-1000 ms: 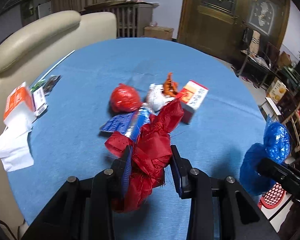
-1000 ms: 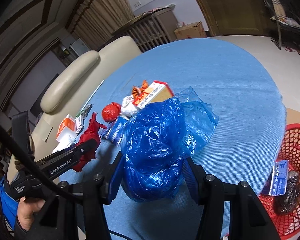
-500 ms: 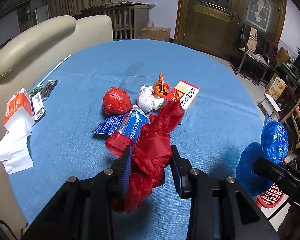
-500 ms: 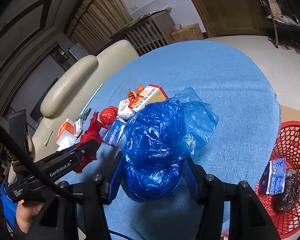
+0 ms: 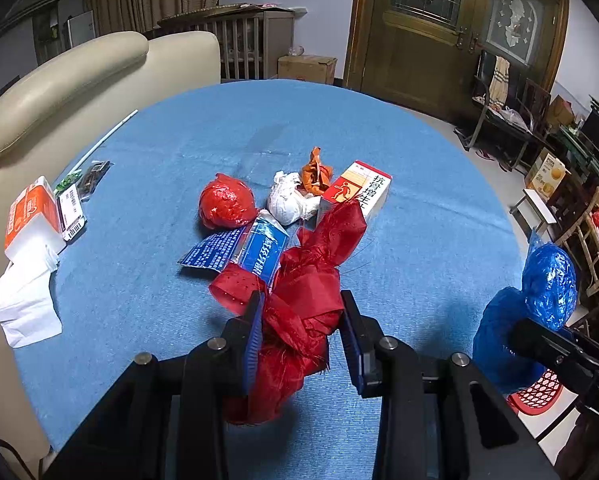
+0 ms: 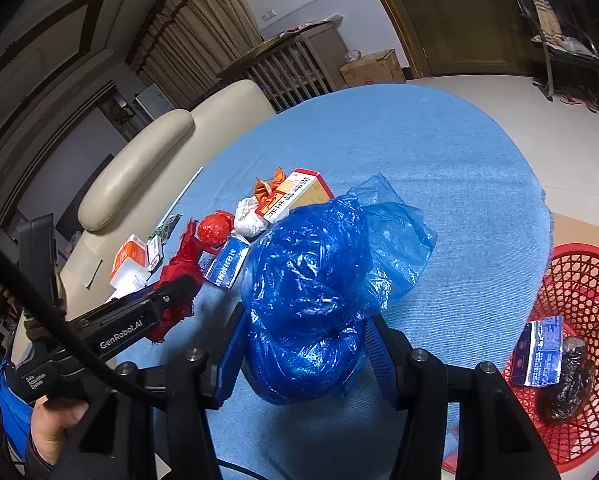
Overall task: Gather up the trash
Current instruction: 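Carry both bags to the red basket and open both grippers to drop them, then grasp the crumpled blue carton on the table with the left gripper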
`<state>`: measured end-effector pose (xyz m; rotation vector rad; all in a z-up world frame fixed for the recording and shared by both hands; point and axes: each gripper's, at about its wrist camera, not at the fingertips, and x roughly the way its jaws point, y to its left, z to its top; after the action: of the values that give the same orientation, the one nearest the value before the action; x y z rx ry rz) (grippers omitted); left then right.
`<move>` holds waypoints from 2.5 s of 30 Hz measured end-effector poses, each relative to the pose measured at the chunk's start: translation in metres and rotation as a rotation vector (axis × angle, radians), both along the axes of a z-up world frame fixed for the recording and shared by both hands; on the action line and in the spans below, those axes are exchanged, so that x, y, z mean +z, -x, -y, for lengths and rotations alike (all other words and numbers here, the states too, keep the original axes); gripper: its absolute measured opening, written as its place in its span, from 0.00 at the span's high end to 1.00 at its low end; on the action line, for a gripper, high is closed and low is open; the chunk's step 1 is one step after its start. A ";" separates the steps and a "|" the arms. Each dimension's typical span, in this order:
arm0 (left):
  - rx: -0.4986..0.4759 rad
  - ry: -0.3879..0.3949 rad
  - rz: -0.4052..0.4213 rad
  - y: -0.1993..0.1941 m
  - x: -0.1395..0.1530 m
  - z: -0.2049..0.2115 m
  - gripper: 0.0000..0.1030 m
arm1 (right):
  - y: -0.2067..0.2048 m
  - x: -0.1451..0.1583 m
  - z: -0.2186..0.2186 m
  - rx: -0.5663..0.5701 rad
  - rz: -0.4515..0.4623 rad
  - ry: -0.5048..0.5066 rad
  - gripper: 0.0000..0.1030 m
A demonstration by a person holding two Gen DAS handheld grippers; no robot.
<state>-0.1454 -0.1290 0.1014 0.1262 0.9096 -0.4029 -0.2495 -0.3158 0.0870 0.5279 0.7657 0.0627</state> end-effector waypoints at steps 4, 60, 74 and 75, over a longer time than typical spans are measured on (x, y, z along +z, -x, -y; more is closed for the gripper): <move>-0.007 -0.005 0.002 -0.001 -0.001 0.000 0.64 | 0.001 0.000 0.000 -0.010 -0.001 0.000 0.43; -0.716 -0.066 -0.097 0.130 -0.021 0.277 0.22 | 0.185 -0.018 0.223 -0.635 -0.118 -0.027 0.25; -0.456 -0.019 -0.038 0.070 0.001 0.163 0.22 | 0.159 -0.002 0.196 -0.562 -0.069 -0.006 0.25; -0.414 -0.019 -0.038 0.063 -0.001 0.145 0.22 | 0.151 -0.001 0.189 -0.538 -0.072 -0.004 0.25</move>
<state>-0.2082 -0.2745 0.1005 0.3280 0.9242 -0.7829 -0.4003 -0.5048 0.0858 0.7279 0.6720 -0.4549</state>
